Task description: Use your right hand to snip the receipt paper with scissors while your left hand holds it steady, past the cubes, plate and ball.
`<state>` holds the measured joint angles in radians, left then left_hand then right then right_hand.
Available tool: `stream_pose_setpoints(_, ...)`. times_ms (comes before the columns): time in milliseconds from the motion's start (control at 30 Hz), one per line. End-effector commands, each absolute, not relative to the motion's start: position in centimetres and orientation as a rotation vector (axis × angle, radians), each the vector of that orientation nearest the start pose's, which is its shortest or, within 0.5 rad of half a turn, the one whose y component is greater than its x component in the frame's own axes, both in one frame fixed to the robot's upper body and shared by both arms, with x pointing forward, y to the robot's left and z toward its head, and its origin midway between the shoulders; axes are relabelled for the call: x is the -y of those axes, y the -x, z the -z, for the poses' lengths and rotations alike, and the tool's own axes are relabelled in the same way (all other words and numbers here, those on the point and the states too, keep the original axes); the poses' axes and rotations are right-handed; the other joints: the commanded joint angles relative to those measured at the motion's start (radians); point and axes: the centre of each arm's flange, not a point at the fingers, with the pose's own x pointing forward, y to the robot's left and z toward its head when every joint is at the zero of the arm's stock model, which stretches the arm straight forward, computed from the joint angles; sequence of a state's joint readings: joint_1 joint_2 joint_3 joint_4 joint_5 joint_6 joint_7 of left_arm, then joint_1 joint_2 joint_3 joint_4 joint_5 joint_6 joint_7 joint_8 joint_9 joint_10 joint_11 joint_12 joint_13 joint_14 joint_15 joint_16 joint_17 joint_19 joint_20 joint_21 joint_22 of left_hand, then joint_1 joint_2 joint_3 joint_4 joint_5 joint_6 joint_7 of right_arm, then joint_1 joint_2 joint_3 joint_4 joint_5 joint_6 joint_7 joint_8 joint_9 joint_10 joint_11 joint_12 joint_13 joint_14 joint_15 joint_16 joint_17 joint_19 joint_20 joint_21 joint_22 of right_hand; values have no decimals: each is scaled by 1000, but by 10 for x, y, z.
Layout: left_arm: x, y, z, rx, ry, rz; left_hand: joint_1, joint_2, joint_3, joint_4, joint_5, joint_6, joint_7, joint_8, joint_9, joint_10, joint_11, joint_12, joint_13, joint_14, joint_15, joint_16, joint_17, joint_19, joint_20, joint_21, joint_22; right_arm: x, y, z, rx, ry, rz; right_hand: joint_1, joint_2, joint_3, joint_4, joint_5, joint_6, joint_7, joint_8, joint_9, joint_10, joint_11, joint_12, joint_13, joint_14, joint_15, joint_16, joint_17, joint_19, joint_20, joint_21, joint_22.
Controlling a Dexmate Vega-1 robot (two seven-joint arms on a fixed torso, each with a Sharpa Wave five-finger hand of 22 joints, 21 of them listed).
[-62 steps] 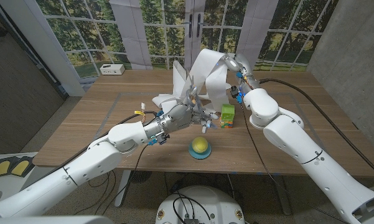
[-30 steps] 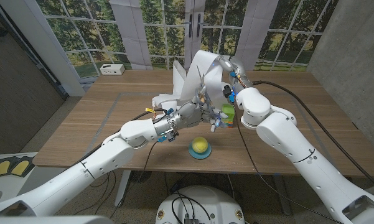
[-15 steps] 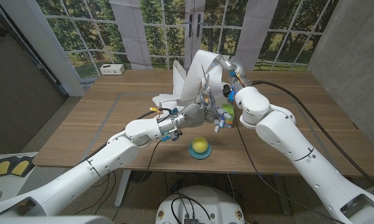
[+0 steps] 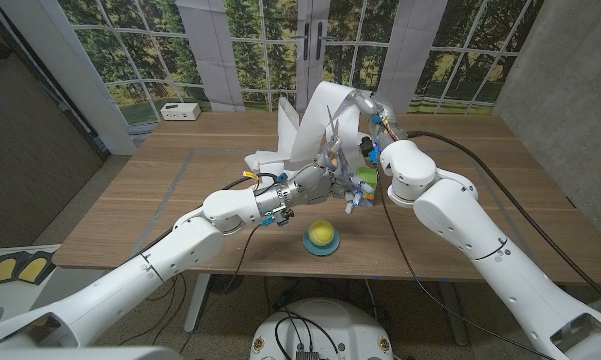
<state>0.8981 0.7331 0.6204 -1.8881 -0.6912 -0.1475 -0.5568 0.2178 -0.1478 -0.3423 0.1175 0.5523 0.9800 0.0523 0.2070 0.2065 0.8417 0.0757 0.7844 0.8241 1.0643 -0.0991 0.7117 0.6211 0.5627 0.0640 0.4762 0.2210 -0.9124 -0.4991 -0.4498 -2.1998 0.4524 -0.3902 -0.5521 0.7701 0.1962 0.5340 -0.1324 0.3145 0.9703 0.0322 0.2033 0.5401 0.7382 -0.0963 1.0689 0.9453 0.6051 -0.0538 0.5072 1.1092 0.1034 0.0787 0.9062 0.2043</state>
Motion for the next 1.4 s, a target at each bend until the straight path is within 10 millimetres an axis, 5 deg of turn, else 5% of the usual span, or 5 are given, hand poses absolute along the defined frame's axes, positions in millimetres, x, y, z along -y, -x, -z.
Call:
stream_pose_setpoints(33, -94, -493, 33, 592, -303, 1202, 12, -2, -2, 3, 1, 55, 149, 5, 3, 80, -73, 7, 6, 4, -1, 8, 6, 7, -1, -7, 1, 139, -496, -78, 627, 51, -96, 9, 0, 1, 0, 10, 15, 3, 1, 0, 14, -5, 8, -6, 10, -136, 6, -6, 13, -1, 14, 1)
stream_pose_setpoints(1400, -97, -504, 22, 647, -242, 1167, 15, 2, -1, 7, 0, 63, 147, 4, 5, 83, -75, 11, 10, 5, 0, 15, 7, 13, -3, -11, 3, 154, -506, -63, 578, 7, -80, 11, -2, 2, -1, 35, 29, 1, -2, -3, 24, -13, 20, -22, 43, -146, 15, -43, 41, 0, 32, -10)
